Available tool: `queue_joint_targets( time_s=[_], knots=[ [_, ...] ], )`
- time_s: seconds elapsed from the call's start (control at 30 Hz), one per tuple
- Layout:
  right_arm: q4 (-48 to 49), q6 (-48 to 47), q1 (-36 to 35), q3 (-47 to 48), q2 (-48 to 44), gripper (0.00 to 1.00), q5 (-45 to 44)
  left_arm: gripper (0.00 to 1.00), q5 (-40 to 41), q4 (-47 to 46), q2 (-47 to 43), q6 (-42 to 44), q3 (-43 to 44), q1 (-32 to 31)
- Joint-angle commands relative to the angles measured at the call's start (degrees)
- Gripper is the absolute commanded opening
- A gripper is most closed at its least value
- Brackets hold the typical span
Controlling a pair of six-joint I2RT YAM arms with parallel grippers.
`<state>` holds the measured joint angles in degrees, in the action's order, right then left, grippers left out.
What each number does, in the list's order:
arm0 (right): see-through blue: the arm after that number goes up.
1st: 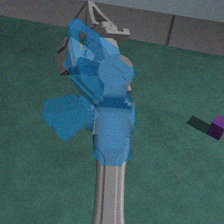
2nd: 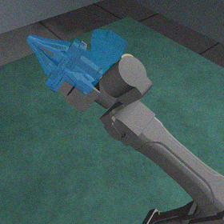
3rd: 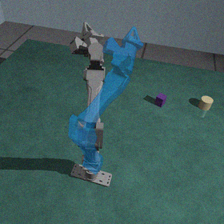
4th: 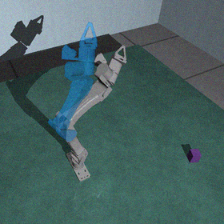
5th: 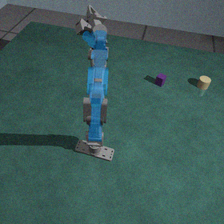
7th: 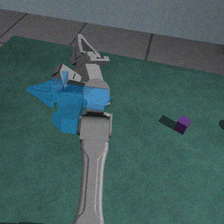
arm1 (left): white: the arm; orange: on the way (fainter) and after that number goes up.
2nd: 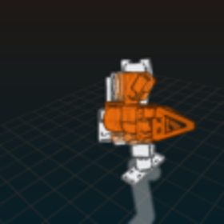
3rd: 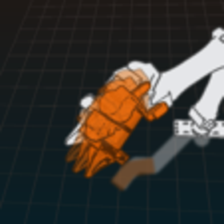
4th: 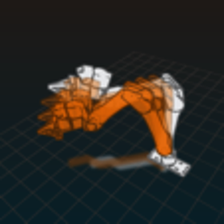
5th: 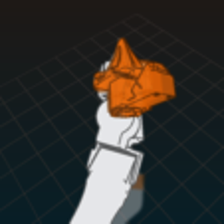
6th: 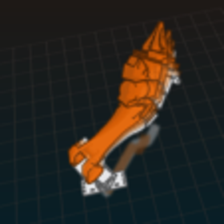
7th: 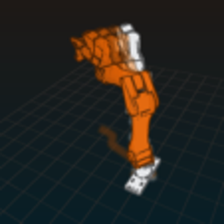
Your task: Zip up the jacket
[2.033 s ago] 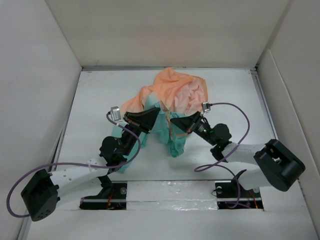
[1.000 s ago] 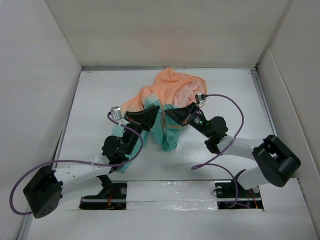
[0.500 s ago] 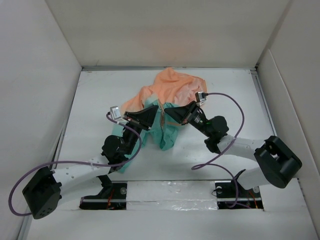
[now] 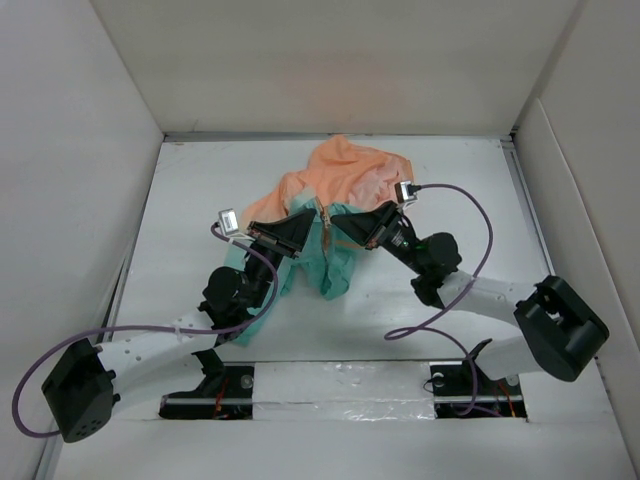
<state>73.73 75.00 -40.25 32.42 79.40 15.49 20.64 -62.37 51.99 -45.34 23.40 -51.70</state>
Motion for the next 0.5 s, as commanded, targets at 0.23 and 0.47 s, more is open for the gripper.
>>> queue_joint_targets(
  time_s=[0.23, 0.47],
  knots=[
    [29.98, -2.93, -0.62, 2.12, -2.76, 0.00, -0.02, 0.00, -0.34, -2.32, -0.57, -2.21, 2.53, -0.24],
    [29.98, -3.28, -0.62, 2.38, -2.58, 0.00, -0.37, 0.00, -0.69, -1.35, -0.48, -2.29, 2.80, -0.24]
  ],
)
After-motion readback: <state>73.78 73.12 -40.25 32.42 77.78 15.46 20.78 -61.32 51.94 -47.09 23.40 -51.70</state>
